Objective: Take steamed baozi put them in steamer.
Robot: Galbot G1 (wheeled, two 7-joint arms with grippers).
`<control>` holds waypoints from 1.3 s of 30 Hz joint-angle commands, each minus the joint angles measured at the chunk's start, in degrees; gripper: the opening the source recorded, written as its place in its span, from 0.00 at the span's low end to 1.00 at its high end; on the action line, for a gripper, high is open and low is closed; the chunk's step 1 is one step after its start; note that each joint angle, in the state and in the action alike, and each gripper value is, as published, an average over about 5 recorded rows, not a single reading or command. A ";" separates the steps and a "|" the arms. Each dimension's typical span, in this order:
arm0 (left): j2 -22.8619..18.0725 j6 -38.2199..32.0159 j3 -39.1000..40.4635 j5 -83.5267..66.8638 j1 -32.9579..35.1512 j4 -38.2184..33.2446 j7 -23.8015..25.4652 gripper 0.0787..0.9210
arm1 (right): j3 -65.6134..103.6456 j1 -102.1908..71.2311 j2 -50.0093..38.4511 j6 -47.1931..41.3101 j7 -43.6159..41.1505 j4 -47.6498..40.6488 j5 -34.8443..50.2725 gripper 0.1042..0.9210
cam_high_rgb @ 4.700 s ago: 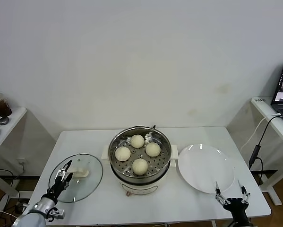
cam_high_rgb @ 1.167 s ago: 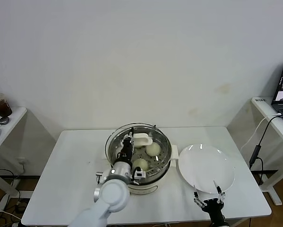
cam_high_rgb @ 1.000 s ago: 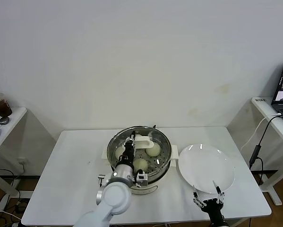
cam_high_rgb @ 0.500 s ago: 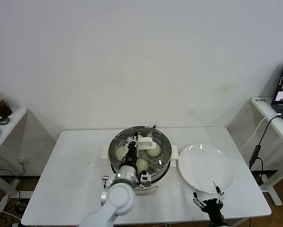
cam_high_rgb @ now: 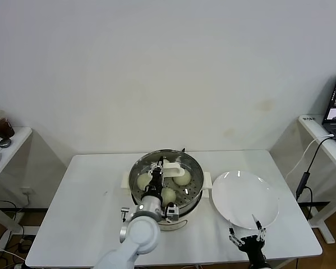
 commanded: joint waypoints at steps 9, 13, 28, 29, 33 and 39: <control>0.17 -2.14 -3.31 -12.23 4.96 -6.24 -5.41 0.23 | -0.18 -0.24 -0.02 -0.21 -0.08 0.47 -0.07 0.88; 1.01 -4.73 -4.83 -24.21 8.89 -10.84 -10.01 0.38 | -0.21 -0.47 -0.17 -0.30 -0.12 0.62 -0.14 0.88; 4.03 -39.11 -29.35 -77.25 41.45 -22.49 -27.03 0.86 | -0.58 -2.00 -0.73 -0.94 -0.91 2.84 1.94 0.88; 4.13 -39.36 -31.27 -79.90 44.18 -23.24 -27.37 0.87 | -0.93 -2.41 -1.01 -1.35 -1.23 3.27 2.91 0.88; 4.38 -38.92 -35.87 -88.18 54.27 -24.91 -28.96 0.88 | -3.28 -5.46 -3.32 -4.63 -2.37 5.92 7.70 0.88; 2.24 -39.69 -36.89 -90.32 61.44 -22.93 -30.73 0.88 | -6.76 -11.65 -7.48 -8.83 -2.65 11.08 10.99 0.88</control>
